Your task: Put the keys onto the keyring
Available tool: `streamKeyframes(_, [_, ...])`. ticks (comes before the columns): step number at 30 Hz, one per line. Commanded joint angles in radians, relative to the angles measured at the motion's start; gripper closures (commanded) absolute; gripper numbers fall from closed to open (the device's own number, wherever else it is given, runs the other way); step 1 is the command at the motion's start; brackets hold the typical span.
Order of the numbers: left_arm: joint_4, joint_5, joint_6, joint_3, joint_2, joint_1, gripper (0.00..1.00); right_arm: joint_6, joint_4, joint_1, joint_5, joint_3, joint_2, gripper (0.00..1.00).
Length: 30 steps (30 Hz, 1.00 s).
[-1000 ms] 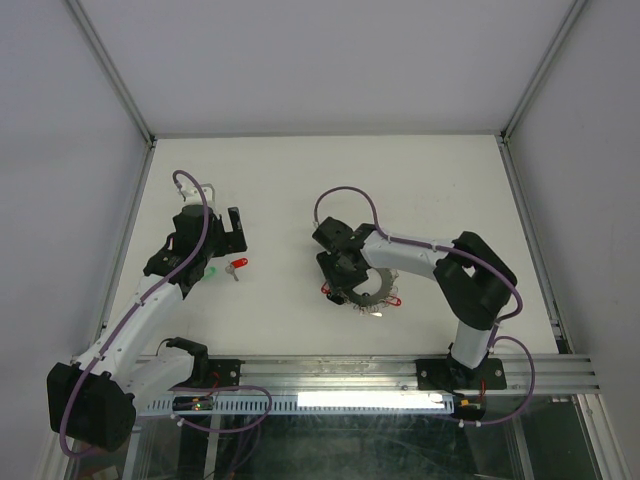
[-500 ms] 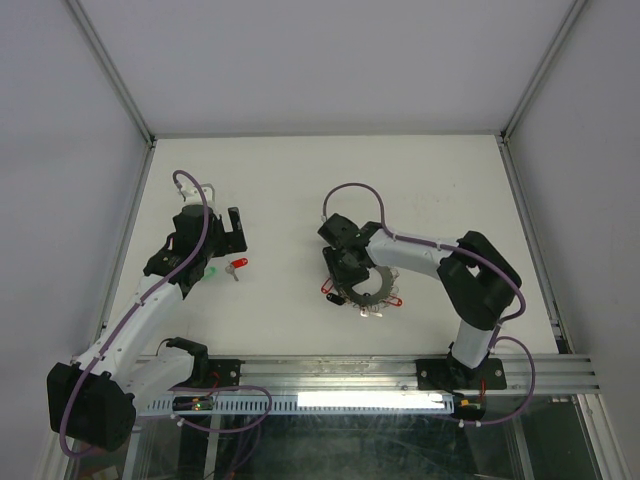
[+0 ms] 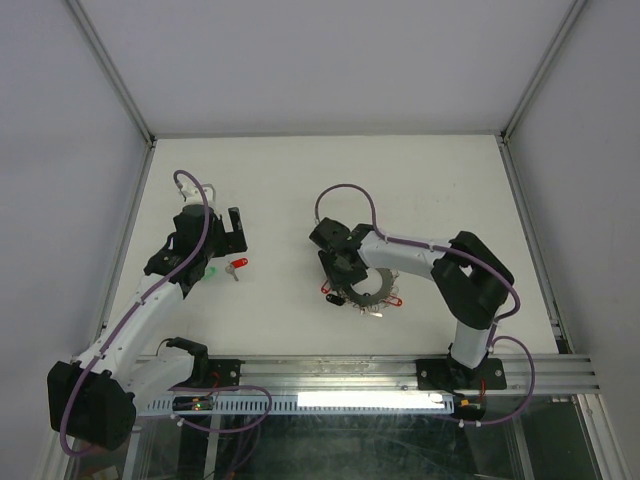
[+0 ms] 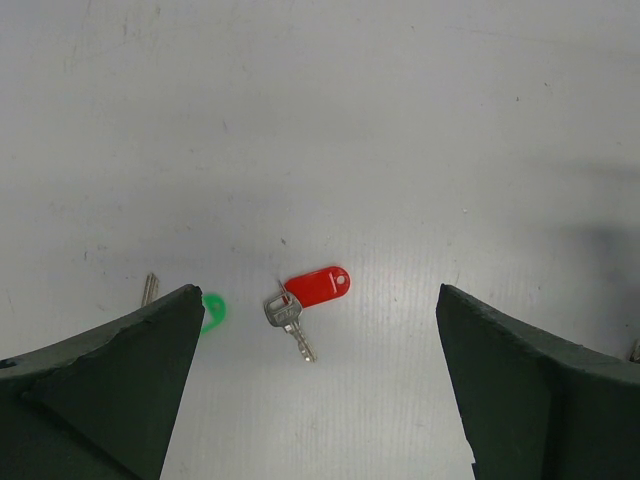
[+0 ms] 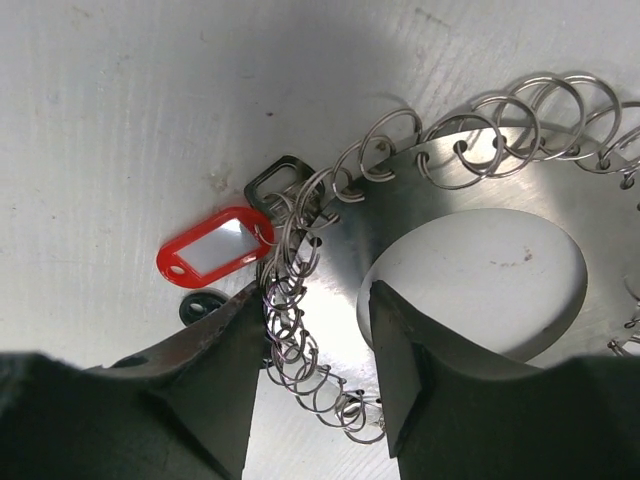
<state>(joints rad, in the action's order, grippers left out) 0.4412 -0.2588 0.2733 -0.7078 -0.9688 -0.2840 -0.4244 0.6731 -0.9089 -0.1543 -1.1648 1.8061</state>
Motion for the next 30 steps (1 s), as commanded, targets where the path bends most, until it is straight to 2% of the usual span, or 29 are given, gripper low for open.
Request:
streamKeyframes(1, [-0.03,0.017,-0.013,-0.03,0.0,0.004,0.01,0.012,0.031,-0.026,-0.031,0.005,0.056,0.51])
streamKeyframes(4, [-0.029,0.018,-0.013,-0.031,-0.002,0.004,0.01,0.013,0.032,-0.029,-0.025,0.004,0.063,0.52])
streamKeyframes(12, [-0.03,0.016,-0.013,-0.03,-0.001,0.005,0.01,0.004,0.027,-0.029,-0.044,0.011,0.046,0.71])
streamKeyframes(17, [-0.03,0.018,-0.013,-0.032,-0.002,0.004,0.01,-0.01,0.033,-0.013,-0.058,0.001,-0.027,0.72])
streamKeyframes(30, [-0.03,0.024,-0.017,-0.031,0.019,0.005,0.01,-0.058,-0.078,0.095,0.077,0.05,-0.274,0.76])
